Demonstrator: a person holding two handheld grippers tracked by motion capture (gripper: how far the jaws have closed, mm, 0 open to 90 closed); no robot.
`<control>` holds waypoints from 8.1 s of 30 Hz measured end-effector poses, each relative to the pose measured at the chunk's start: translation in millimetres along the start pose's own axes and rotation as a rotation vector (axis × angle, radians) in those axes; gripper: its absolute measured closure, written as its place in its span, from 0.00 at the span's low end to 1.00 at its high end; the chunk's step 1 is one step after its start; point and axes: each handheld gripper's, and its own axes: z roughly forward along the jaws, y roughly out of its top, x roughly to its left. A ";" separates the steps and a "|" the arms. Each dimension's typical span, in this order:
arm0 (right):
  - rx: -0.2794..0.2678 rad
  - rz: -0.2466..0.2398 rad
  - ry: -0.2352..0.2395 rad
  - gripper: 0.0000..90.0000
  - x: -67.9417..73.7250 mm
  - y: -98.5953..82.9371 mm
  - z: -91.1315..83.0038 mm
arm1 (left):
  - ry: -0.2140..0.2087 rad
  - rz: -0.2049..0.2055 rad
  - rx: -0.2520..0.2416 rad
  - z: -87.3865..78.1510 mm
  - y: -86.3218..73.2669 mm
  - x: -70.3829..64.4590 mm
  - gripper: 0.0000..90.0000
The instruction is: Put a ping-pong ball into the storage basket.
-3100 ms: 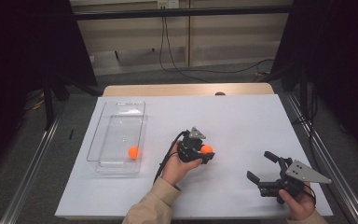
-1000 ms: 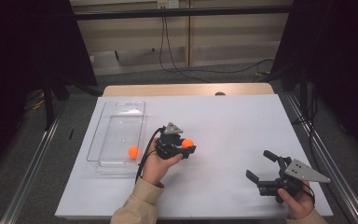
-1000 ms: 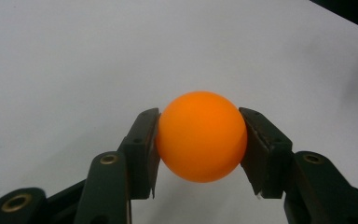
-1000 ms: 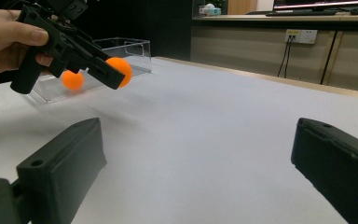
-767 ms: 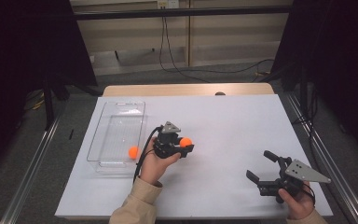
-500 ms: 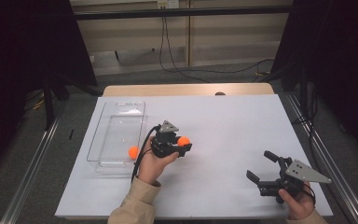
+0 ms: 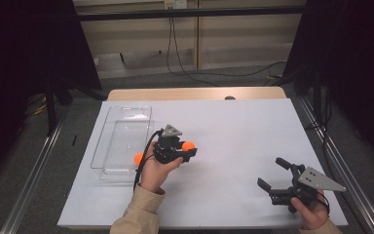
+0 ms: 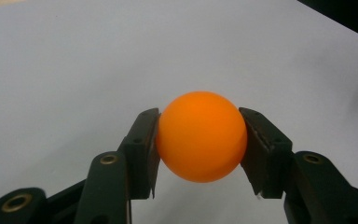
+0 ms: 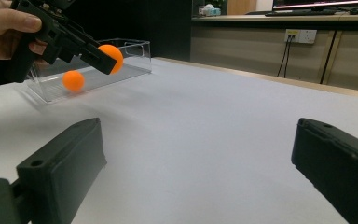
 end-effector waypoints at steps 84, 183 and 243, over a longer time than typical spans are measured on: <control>-0.003 -0.005 0.003 0.02 0.0 0.2 -1.0 | 0.073 -0.089 -0.030 -48.9 4.1 30.4 0.57; -0.002 -0.006 0.004 0.02 0.0 0.3 -0.4 | 0.199 -0.145 -0.073 -88.4 -6.7 63.2 0.57; -0.003 -0.004 0.006 0.02 0.2 0.6 -0.3 | 0.326 -0.174 -0.064 -104.2 -23.4 87.4 0.57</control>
